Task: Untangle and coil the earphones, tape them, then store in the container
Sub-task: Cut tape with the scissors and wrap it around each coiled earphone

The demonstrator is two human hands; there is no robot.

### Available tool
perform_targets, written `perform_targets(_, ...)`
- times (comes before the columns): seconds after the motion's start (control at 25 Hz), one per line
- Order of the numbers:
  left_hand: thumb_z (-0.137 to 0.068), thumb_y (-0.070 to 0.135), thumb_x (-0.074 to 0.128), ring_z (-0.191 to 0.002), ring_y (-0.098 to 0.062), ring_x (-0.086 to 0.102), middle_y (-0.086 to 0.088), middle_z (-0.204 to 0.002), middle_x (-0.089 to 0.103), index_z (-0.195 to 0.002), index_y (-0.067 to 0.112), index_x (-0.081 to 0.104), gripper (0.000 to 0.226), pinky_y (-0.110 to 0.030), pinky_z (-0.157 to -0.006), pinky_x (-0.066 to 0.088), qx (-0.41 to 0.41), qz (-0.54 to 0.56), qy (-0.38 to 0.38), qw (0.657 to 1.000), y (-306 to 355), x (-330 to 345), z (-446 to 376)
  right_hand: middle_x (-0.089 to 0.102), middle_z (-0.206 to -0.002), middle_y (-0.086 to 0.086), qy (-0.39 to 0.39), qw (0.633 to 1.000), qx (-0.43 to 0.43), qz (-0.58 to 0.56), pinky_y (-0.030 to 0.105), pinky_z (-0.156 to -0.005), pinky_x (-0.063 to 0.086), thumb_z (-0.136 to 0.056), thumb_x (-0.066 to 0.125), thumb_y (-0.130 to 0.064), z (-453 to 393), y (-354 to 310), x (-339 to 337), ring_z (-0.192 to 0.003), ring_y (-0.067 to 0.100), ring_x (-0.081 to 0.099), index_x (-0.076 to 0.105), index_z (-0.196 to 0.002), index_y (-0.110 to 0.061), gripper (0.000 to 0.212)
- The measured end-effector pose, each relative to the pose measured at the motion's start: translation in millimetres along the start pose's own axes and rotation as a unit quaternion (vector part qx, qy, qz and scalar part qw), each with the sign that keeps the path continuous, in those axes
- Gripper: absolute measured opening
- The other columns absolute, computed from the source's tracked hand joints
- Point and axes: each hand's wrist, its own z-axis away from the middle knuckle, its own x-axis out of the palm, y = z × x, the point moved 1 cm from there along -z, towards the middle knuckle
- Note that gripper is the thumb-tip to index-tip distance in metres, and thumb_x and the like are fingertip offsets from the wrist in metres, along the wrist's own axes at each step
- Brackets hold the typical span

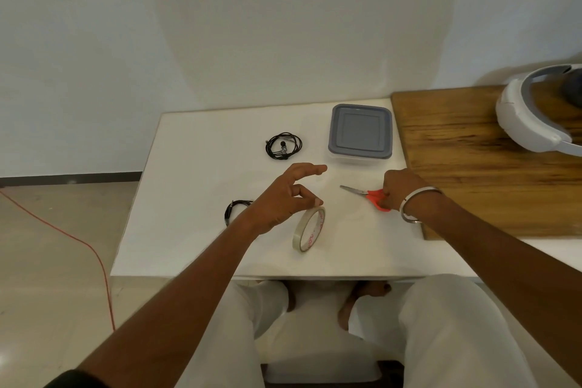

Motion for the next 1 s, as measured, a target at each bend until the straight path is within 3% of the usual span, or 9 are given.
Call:
perform_targets(0.12,-0.083,0.004,0.072,-0.088,-0.01,0.068,0.011,-0.136,0.045,-0.134,0.029,0.052,0.061,-0.018,-0.091,0.051,0.003,0.005,0.001,1.0,1,2,0,0.059,-0.1,0.011,0.058,0.997,-0.009,-0.049,0.028,-0.064,0.045,-0.079,0.072,-0.02,4,-6,1,-0.072,0.02,0.055,0.054,-0.106,-0.004,0.036)
perform_targets(0.2,-0.082,0.005,0.073,-0.088,-0.011,0.069,0.012,-0.136,0.046,-0.134,0.028,0.052,0.06,-0.011,-0.084,0.049,-0.001,0.011,0.005,1.0,1,5,-1,0.051,-0.107,0.006,0.109,0.973,-0.105,-0.172,0.029,-0.07,0.046,-0.081,0.069,-0.016,10,-18,2,-0.075,0.016,0.055,0.05,-0.104,-0.015,0.03)
perform_targets(0.28,-0.082,0.005,0.073,-0.088,-0.012,0.069,0.01,-0.135,0.046,-0.133,0.028,0.052,0.06,-0.007,-0.078,0.048,-0.004,0.023,0.018,1.0,0,9,-2,0.056,-0.103,-0.004,0.049,0.94,-0.206,-0.269,0.027,-0.072,0.048,-0.087,0.062,-0.028,19,-33,2,-0.078,0.009,0.056,0.054,-0.103,-0.025,0.018)
perform_targets(0.36,-0.082,0.005,0.072,-0.088,-0.015,0.069,0.009,-0.136,0.046,-0.132,0.029,0.053,0.059,-0.012,-0.08,0.051,-0.008,0.044,0.037,0.998,-2,11,-4,0.059,-0.098,-0.012,-0.039,0.939,-0.246,-0.236,0.019,-0.069,0.046,-0.089,0.057,-0.039,26,-42,5,-0.078,0.005,0.057,0.058,-0.111,-0.029,0.024)
perform_targets(0.48,-0.08,0.001,0.072,-0.088,-0.02,0.069,0.007,-0.135,0.048,-0.131,0.028,0.054,0.06,-0.021,-0.085,0.053,-0.016,0.066,0.073,0.995,-6,14,-6,0.064,-0.089,-0.009,-0.058,0.941,-0.245,-0.227,0.014,-0.059,0.044,-0.087,0.063,-0.03,25,-39,6,-0.064,0.004,0.056,0.064,-0.107,-0.022,0.021)
perform_targets(0.64,-0.078,-0.001,0.073,-0.082,-0.017,0.069,0.006,-0.13,0.052,-0.128,0.025,0.055,0.059,-0.02,-0.078,0.054,-0.047,0.081,0.132,0.987,-11,23,-13,0.067,-0.075,-0.004,-0.07,0.93,-0.222,-0.286,0.02,-0.055,0.048,-0.083,0.069,-0.027,24,-29,5,-0.057,0.01,0.055,0.068,-0.098,-0.022,0.017)
perform_targets(0.8,-0.072,-0.001,0.078,-0.111,-0.02,0.06,0.007,-0.123,0.053,-0.123,0.019,0.057,0.059,-0.033,-0.098,0.05,-0.116,0.079,0.215,0.966,-26,40,-22,0.063,-0.068,-0.009,-0.08,0.943,-0.211,-0.246,0.017,-0.052,0.043,-0.087,0.063,-0.03,27,-24,4,-0.054,0.007,0.053,0.068,-0.101,-0.021,0.017)
perform_targets(0.92,-0.072,-0.002,0.075,-0.115,-0.019,0.055,0.003,-0.126,0.049,-0.125,0.017,0.055,0.059,-0.028,-0.093,0.049,-0.104,-0.037,0.233,0.966,-27,58,-23,0.065,-0.074,-0.006,-0.093,0.963,-0.195,-0.162,0.015,-0.052,0.042,-0.091,0.058,-0.03,27,-23,8,-0.056,0.008,0.056,0.066,-0.109,-0.016,0.024)
perform_targets(1.0,-0.073,-0.004,0.071,-0.118,-0.014,0.049,0.0,-0.129,0.045,-0.13,0.013,0.053,0.062,-0.013,-0.09,0.041,-0.081,-0.107,0.232,0.964,-25,69,-25,0.063,-0.081,-0.002,-0.092,0.971,-0.184,-0.125,0.014,-0.051,0.042,-0.093,0.055,-0.026,27,-23,12,-0.057,0.008,0.056,0.062,-0.114,-0.013,0.026)
